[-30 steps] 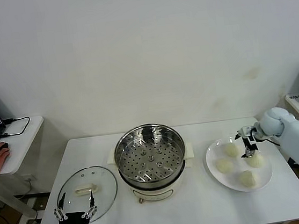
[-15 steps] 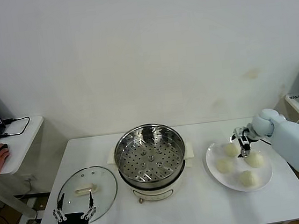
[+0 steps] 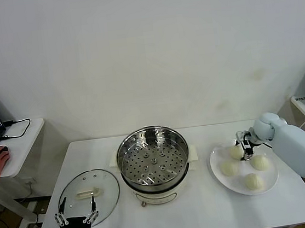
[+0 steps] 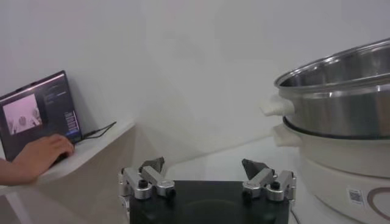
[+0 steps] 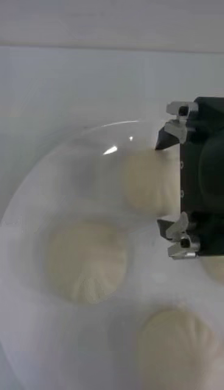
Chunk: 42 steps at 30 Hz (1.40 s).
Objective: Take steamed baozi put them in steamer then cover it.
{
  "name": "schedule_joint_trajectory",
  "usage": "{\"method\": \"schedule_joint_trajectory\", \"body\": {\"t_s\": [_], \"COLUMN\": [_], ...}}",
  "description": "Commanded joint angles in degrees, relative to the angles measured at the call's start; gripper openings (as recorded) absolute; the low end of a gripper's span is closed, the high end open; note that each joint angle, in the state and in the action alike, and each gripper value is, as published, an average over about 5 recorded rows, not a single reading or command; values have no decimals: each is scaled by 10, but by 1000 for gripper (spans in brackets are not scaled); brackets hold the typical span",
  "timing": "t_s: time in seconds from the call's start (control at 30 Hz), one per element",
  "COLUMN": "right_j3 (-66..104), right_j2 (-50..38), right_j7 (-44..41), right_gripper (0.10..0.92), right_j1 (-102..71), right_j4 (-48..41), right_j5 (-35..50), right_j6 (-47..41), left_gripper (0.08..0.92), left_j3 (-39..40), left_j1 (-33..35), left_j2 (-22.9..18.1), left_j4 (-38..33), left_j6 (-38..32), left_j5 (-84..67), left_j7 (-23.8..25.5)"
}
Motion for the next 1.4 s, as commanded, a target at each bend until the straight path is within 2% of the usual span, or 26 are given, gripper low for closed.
{"method": "schedule_joint_trajectory", "body": {"t_s": [0.03,0.2,0.4,0.7,0.9,1.13,1.4], "right_j3": [-1,1,-7,-100,-175,-285,-370], "right_j2": [5,4,-16,-119,-148,-87,38], "right_j7": [1,3,-1,-22,-22,19,68], "right_gripper": [648,588,570,577,579,585,586], "right_j1": [-1,0,8,117,243,382,427], "right_j4": [-7,-4,24,148,203,246,237], "right_j5": [-4,-4,16,141,242,368,407], "right_j6": [0,0,-4,-31,-43,-16,46], "left_gripper": [823,823,823,823,823,823,823], "left_j3": [0,0,0,4,5,2,0], "left_j1": [0,1,1,-1,-3,-1,-1], "left_j2": [0,1,2,5,12,21,18], "left_j4": [1,1,1,1,1,1,5], "left_j6": [0,-2,-3,-3,-3,-7,-15], "left_j5": [0,0,0,-1,-5,-13,-13], "left_j7": [0,0,0,2,3,3,2]}}
